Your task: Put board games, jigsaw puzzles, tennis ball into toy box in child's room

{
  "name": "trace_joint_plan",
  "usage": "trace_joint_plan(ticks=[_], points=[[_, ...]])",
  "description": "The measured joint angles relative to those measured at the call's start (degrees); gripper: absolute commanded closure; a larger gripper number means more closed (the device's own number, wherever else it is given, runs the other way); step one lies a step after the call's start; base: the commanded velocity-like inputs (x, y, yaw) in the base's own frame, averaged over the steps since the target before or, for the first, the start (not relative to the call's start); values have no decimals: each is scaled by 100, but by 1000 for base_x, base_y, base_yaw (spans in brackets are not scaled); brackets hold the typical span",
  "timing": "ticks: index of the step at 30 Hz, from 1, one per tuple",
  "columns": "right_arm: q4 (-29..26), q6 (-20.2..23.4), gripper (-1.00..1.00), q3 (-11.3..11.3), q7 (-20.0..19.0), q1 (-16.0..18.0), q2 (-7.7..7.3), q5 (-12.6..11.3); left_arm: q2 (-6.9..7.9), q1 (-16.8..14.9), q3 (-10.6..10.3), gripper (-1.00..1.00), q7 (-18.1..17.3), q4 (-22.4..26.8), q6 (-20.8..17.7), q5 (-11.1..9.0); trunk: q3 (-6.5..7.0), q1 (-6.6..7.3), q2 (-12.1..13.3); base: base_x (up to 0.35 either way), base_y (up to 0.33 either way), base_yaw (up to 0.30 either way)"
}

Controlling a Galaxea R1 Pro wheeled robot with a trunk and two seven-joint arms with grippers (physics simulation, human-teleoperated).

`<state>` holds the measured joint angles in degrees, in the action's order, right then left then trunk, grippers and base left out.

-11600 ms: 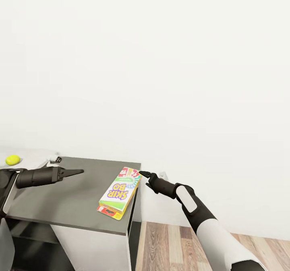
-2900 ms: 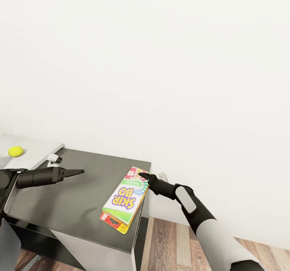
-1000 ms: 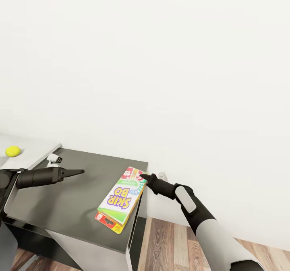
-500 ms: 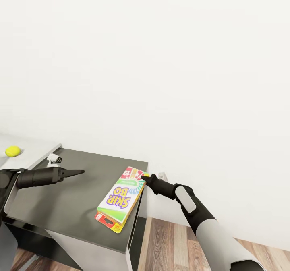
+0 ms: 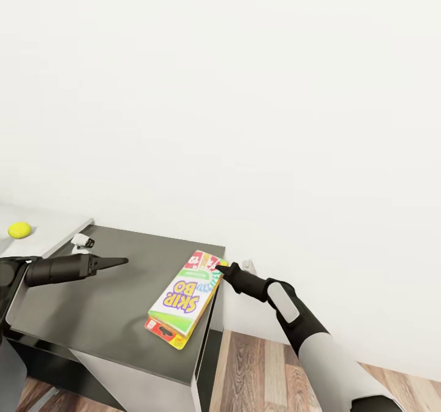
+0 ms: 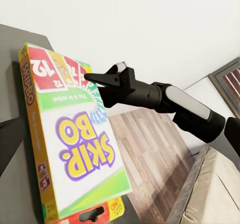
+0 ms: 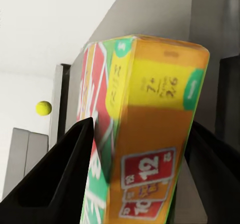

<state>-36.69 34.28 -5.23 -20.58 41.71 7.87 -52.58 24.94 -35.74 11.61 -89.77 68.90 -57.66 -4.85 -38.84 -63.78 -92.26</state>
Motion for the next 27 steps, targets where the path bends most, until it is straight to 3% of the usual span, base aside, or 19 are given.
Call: trace_joint_plan(ticks=[17, 27], points=[[-19, -28, 100, -4, -12, 0, -4, -4, 0, 0, 0, -100, 0, 0, 0, 3, 2, 0, 0, 0, 0, 0], [-18, -28, 100, -5, -12, 0, -4, -5, 0, 0, -1, -100, 0, 0, 0, 16, 77, -1, 0, -92, 0, 0]])
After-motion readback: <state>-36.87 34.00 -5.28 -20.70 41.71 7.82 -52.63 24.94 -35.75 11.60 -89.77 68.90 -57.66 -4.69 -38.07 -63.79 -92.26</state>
